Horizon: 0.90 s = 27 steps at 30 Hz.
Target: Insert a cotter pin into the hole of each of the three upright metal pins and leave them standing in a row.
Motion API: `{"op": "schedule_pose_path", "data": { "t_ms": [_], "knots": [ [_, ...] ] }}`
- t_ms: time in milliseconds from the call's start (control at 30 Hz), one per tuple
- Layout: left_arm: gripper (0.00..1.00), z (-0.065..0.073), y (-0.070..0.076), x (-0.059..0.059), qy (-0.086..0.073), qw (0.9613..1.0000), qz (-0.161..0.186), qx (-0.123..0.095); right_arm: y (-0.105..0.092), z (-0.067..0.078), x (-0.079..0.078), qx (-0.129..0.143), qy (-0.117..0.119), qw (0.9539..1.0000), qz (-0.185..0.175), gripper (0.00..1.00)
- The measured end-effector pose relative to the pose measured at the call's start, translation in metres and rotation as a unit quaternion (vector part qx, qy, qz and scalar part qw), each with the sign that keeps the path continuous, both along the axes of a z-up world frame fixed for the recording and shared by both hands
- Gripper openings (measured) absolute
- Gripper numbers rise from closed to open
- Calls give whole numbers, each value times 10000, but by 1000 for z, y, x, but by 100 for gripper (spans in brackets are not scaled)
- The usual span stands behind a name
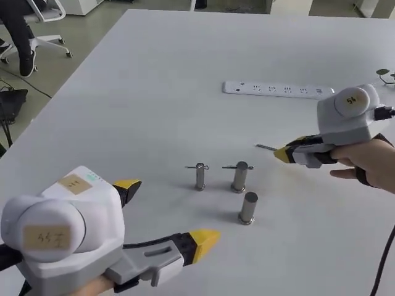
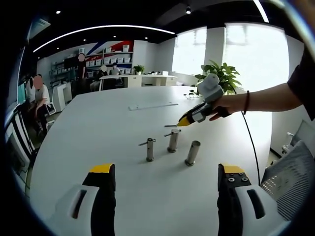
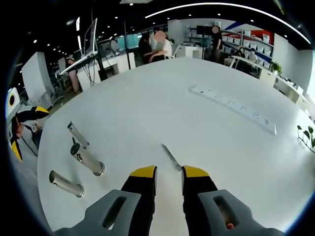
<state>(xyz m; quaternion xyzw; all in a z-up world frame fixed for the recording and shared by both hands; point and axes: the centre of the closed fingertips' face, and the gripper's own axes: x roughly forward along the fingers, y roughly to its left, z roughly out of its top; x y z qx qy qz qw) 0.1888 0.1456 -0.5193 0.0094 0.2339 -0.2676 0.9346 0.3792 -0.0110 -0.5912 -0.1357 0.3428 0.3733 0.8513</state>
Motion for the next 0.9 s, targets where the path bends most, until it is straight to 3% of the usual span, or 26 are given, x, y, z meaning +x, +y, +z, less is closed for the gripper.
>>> {"op": "schedule_pose_path", "data": {
  "t_ms": [200,467,533,600,733,900],
  "knots": [
    [84,-1,0,3,21,10000,-26,-15,-2,-11,10,-198,-10,9998,-48,15],
    [83,-8,-5,1,143,9998,-117,15,-3,-17,22,-107,28,9999,-111,12],
    [83,-8,-5,2,142,9998,-131,23,-1,-17,20,-148,-7,9999,-46,10],
    [82,-7,-5,3,129,9998,-128,11,-3,-17,21,-371,-161,9991,105,7],
    [81,-5,-5,5,93,9999,-116,-23,-2,-19,19,-290,-12,9995,108,1],
    [81,-4,-7,4,87,9998,-150,-34,-1,-20,19,-474,-80,9985,245,0]
  ]
}}
